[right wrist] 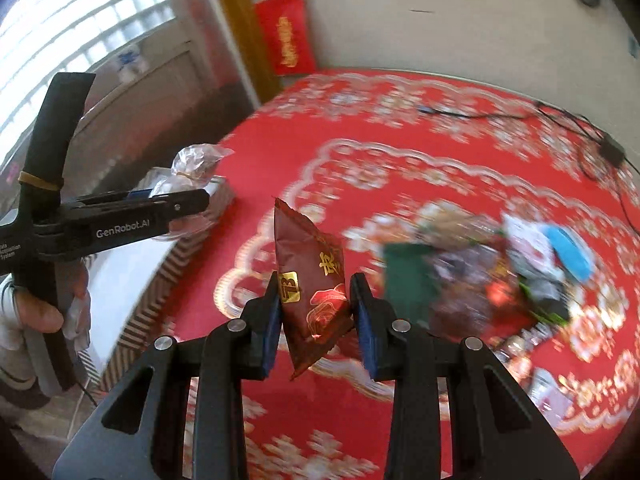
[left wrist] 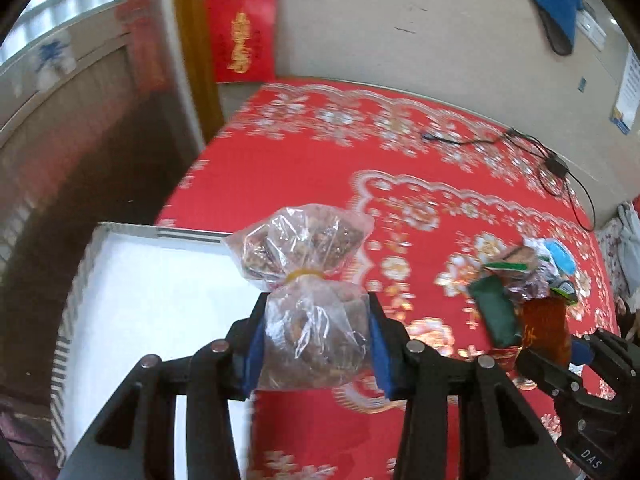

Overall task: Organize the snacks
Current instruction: 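Carry both bags into the white box and open both tools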

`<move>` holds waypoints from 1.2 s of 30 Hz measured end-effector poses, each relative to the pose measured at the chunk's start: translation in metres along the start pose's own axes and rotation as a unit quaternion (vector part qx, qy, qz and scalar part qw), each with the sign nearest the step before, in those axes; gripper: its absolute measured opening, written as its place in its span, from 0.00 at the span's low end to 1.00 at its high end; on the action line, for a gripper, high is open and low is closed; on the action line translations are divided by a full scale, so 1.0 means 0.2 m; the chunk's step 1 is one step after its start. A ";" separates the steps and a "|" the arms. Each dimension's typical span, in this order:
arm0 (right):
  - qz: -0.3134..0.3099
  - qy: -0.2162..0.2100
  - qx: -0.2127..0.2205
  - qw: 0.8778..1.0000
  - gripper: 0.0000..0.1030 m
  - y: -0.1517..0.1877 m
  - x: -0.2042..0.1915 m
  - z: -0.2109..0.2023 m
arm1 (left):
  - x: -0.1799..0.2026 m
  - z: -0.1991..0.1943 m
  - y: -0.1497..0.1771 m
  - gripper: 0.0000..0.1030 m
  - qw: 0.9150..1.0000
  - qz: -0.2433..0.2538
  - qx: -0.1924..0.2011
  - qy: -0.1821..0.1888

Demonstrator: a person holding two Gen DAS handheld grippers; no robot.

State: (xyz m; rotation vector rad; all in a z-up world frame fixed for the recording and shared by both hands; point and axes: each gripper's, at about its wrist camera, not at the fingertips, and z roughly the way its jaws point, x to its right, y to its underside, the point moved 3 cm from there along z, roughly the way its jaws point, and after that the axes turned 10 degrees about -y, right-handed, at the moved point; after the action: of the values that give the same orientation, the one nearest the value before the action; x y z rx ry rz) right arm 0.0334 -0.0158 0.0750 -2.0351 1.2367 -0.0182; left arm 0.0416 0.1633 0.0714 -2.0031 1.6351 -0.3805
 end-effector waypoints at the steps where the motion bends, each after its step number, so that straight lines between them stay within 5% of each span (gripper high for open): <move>1: -0.004 -0.004 -0.001 1.000 0.31 -0.01 -0.03 0.02 | -0.05 0.00 0.00 0.45 1.000 -0.003 0.001 -0.005; 17: -0.066 -0.079 -0.028 0.994 0.31 -0.25 -0.56 0.50 | -0.64 0.22 0.02 0.45 0.996 -0.040 -0.038 -0.077; 26: -0.101 -0.056 -0.070 0.991 0.31 -0.37 -0.67 0.82 | -0.75 0.39 0.05 0.45 0.993 -0.050 -0.068 -0.087; 36: -0.113 -0.027 -0.106 0.988 0.31 -0.31 -0.70 1.03 | -0.79 0.49 0.09 0.49 0.990 -0.066 -0.088 -0.083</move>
State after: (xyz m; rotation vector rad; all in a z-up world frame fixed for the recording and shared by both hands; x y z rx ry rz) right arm 0.0818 0.2280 0.0109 -2.3359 1.0040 0.0631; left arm 0.0419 0.3346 -0.0023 -2.2165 1.4818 -0.1158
